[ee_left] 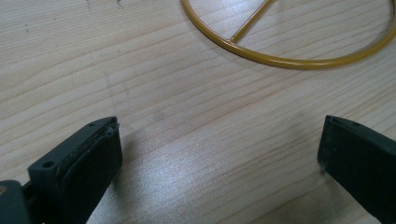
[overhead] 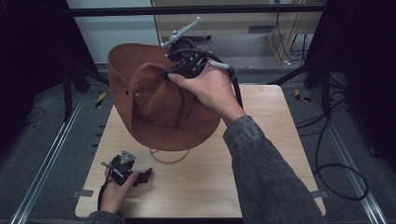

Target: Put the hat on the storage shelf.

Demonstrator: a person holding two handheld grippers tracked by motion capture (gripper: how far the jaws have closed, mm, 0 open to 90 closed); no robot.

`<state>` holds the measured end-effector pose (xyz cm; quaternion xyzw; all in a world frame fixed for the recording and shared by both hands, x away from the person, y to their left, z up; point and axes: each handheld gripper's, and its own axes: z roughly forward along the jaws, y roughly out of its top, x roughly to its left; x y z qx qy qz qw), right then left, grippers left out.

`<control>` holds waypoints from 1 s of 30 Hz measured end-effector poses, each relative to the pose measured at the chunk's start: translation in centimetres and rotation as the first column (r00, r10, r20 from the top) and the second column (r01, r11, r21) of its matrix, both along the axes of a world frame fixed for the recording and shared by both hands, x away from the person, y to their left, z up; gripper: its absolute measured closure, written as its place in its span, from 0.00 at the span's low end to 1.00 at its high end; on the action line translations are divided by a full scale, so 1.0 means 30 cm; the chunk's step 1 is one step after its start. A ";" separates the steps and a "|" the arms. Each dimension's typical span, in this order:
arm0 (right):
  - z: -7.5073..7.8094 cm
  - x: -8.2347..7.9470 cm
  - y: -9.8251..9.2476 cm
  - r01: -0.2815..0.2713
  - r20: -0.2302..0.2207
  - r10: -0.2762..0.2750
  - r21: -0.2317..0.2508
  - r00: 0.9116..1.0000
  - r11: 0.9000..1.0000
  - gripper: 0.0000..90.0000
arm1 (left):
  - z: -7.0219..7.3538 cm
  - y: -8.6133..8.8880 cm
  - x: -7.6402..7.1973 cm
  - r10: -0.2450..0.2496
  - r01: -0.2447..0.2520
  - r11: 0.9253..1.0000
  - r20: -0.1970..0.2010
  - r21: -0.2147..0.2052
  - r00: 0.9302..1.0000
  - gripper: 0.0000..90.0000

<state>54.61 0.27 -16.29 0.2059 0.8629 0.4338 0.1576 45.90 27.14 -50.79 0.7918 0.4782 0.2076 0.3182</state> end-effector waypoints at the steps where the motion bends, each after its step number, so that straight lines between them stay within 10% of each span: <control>1: -0.003 0.002 0.002 -0.001 0.001 0.001 -0.005 1.000 1.000 0.99 | 0.000 0.000 0.000 0.000 0.000 1.000 0.000 0.000 1.000 0.00; 30: -0.059 0.049 0.044 0.000 -0.038 -0.001 -0.041 0.999 0.999 0.99 | 0.000 0.000 0.000 -0.001 0.001 1.000 0.001 0.002 1.000 0.00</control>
